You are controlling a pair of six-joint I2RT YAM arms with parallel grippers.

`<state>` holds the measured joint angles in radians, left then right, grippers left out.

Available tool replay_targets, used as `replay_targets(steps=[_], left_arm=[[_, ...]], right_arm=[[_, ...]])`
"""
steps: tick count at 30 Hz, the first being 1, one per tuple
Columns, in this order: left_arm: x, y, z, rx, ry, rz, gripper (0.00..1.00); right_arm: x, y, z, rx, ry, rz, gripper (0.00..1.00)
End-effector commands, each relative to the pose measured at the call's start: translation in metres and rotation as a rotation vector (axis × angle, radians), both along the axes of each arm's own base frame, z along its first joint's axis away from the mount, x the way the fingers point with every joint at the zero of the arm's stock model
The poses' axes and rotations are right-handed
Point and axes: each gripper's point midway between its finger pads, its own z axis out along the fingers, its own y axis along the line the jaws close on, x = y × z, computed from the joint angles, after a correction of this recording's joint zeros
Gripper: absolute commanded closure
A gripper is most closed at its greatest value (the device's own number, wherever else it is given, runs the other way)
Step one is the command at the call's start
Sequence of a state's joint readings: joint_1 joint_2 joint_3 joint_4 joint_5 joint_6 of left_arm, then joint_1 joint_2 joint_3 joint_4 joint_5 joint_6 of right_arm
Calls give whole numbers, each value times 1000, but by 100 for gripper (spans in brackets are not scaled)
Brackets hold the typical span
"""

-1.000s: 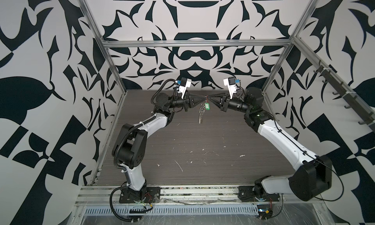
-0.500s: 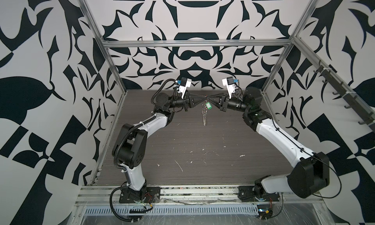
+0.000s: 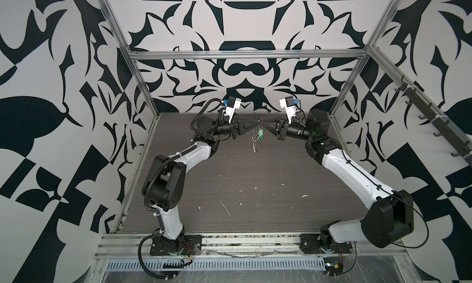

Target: Put the keys on the keyring

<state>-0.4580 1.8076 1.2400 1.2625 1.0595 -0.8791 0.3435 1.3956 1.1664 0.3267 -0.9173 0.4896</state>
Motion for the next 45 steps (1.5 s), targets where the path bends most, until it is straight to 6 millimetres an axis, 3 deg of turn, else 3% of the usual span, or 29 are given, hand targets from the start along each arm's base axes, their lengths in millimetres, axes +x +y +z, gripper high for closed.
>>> replay_targets(steps=[1,7,10,22,35,45], left_arm=[[-4,2,6,11,-86,-16,91],[-3,12,-34,255,-103,28,77],[-19,21,-52,423,-205,19,73],[-15,17,-31,445,-214,-50,72],[-15,2,-31,427,-181,-101,74],[-18,0,-29,419,-147,-128,98]], right_arm=[[-3,-5,20,-63,-78,-40,100],[5,-16,-2,-292,-98,-108,100],[5,-20,-5,-350,-119,-109,100],[-10,-8,0,-381,-171,-19,100],[-19,7,0,-373,-182,32,100],[-20,8,4,-362,-187,27,100]])
